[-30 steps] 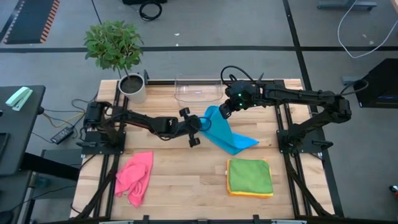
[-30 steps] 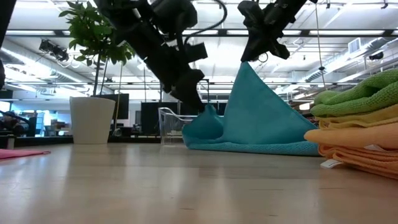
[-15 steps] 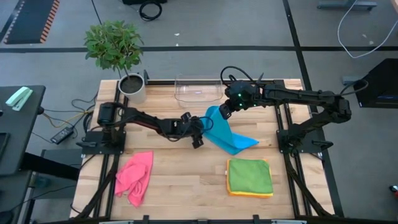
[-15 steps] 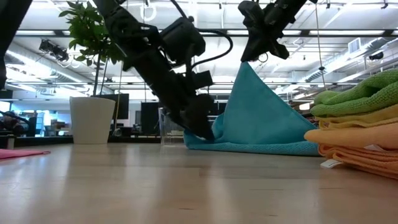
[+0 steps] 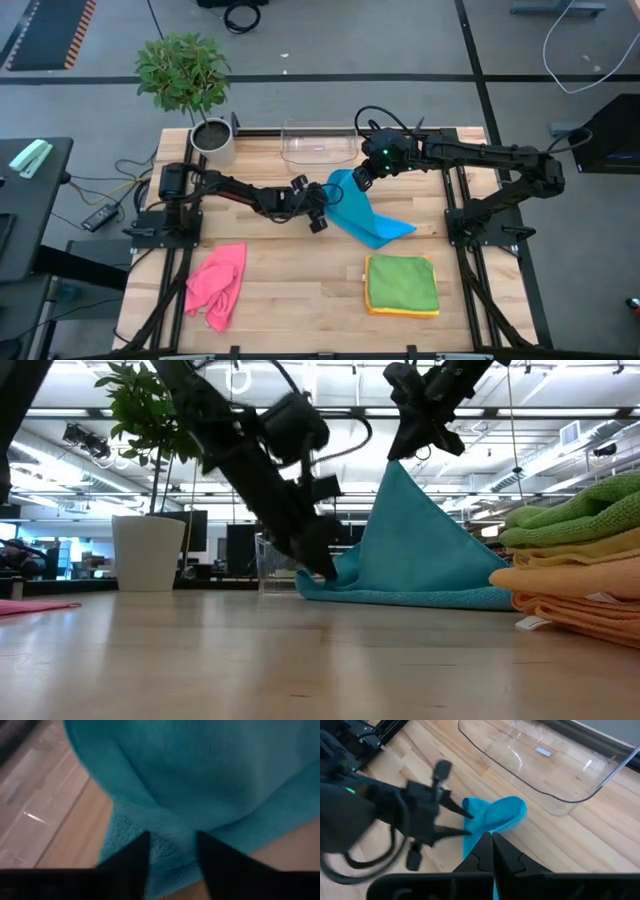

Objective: Fold microfiber towels
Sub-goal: Fold the blue towel on the table

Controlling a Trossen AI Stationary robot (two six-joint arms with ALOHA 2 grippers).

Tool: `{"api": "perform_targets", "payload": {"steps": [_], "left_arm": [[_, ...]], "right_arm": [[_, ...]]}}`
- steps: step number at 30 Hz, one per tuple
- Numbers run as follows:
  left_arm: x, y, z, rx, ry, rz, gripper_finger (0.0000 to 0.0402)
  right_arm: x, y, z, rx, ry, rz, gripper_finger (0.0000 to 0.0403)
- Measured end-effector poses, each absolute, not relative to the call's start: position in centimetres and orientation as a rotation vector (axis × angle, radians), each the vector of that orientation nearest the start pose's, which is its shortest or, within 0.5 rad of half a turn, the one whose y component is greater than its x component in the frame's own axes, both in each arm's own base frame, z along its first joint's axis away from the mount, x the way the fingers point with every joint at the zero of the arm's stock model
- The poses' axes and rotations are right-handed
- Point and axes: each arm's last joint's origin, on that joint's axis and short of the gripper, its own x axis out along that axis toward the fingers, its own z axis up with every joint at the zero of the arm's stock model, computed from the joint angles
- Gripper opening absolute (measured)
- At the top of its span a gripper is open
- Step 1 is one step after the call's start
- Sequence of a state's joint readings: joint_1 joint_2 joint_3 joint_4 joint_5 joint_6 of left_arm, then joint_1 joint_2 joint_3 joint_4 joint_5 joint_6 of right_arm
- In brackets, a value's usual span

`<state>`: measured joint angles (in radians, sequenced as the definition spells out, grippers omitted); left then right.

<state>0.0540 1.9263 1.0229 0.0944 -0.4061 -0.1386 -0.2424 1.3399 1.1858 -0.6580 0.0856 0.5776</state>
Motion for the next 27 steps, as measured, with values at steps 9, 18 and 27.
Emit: {"api": "perform_targets", "payload": {"steps": [9, 18, 27], "left_arm": [[34.4, 1.6, 21.6, 0.007, 0.624, 0.538, 0.0010], [25.1, 1.8, 33.0, -0.013, 0.407, 0.531, 0.0007], [15.1, 3.0, 40.1, -0.072, 0.033, 0.557, 0.0006]], "right_arm": [[26.4, -6.9, 31.1, 0.613, 0.748, -0.528, 0.0000], [25.9, -4.6, 40.3, 0.408, 0.484, -0.323, 0.0000], [24.0, -4.3, 48.7, 0.115, 0.263, -0.268, 0.0000]]}}
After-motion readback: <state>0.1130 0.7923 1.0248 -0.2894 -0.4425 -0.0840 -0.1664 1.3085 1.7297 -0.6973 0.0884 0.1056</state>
